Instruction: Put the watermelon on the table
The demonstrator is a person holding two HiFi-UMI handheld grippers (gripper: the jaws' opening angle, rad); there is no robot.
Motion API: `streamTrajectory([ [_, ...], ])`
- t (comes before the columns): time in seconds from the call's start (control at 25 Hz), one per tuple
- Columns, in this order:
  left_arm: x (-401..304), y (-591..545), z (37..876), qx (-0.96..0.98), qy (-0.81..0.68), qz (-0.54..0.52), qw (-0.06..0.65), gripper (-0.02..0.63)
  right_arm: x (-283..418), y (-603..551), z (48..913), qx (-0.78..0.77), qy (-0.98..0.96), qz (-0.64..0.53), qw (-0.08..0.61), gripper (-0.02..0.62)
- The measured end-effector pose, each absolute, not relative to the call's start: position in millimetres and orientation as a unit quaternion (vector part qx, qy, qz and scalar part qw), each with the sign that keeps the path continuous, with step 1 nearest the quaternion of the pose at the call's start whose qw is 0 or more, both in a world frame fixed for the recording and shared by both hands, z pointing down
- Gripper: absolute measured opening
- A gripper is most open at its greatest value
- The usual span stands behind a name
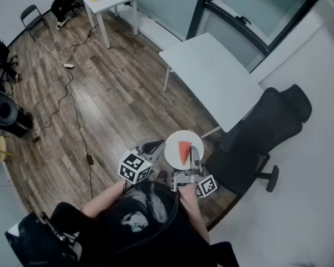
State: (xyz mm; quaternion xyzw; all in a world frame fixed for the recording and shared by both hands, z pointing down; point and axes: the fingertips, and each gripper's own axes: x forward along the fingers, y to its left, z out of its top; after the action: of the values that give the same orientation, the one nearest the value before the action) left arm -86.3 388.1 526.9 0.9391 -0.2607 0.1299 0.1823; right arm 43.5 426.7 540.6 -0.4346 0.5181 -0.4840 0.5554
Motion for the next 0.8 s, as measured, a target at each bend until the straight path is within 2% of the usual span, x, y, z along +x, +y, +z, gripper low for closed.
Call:
streamTrajectory([
  [0.52,-111,370,534,0.937,-0.260,0.127,0.196,0.006,9,410,548,-0.433,0.511,-0.518,0.532,0.037],
  [0.8,-136,346,533,0.937,-0.260,0.122,0.200,0.006,-6,386,550,-0.428,0.505,-0.509,0.550,0.038],
])
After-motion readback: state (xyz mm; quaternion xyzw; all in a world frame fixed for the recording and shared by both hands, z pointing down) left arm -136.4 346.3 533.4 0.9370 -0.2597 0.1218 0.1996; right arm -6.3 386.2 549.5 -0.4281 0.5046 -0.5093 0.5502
